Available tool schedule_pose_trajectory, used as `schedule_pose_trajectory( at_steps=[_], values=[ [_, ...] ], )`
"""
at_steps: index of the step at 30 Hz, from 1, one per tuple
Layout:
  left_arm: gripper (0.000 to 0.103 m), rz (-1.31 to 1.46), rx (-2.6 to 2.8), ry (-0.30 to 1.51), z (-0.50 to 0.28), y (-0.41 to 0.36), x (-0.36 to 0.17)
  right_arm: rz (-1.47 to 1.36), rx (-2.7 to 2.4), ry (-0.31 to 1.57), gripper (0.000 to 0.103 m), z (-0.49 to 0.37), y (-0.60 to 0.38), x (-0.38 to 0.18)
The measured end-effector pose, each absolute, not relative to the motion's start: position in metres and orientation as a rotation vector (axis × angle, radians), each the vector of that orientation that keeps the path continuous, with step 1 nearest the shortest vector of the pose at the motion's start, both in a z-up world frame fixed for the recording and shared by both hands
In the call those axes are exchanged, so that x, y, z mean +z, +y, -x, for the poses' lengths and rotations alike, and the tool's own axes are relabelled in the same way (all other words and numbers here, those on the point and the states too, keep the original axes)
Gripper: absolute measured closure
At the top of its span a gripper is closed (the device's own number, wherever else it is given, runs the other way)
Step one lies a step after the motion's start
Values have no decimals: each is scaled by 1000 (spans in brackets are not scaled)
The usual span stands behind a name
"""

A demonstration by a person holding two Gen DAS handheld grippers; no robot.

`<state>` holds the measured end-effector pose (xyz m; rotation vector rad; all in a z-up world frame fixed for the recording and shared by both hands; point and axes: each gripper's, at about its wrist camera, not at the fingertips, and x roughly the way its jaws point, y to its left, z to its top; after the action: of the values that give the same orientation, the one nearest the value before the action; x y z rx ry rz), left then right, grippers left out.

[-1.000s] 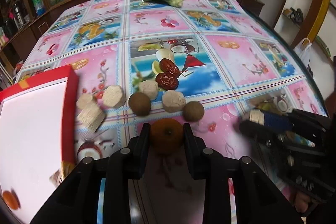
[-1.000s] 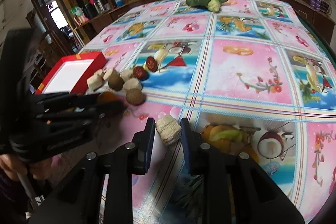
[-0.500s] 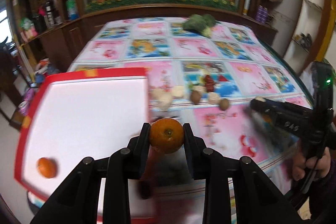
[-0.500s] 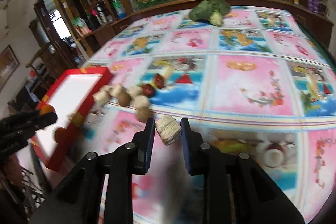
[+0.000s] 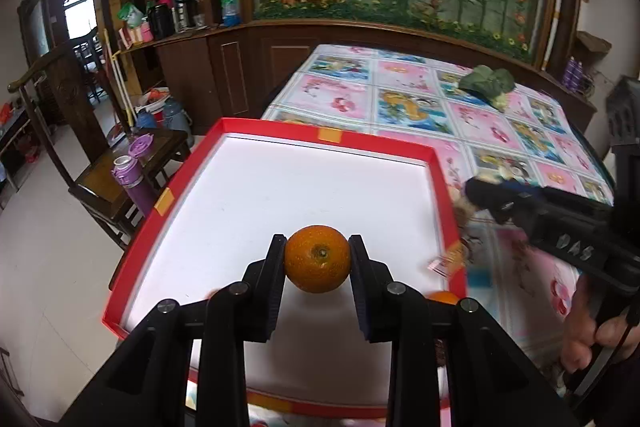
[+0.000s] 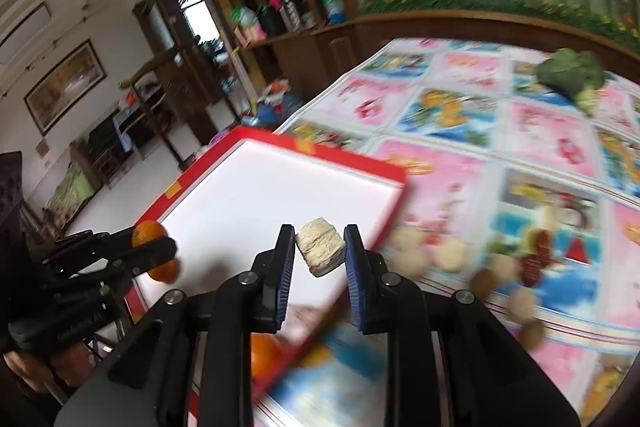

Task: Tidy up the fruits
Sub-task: 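Place the orange and the cake cube into the tray, opening both tools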

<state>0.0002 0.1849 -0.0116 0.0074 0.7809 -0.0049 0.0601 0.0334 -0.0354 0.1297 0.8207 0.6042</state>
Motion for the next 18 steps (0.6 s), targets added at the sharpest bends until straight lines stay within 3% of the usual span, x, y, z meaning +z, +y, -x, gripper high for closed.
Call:
schedule_pose_trajectory(
  at_steps=[6, 18],
  values=[
    [73, -20, -2, 847, -18, 182, -30, -110, 634, 960, 76, -84, 76, -58],
    [72, -51, 52, 937, -26, 187, -50, -91, 635, 1056, 75, -99, 88, -79]
  ],
)
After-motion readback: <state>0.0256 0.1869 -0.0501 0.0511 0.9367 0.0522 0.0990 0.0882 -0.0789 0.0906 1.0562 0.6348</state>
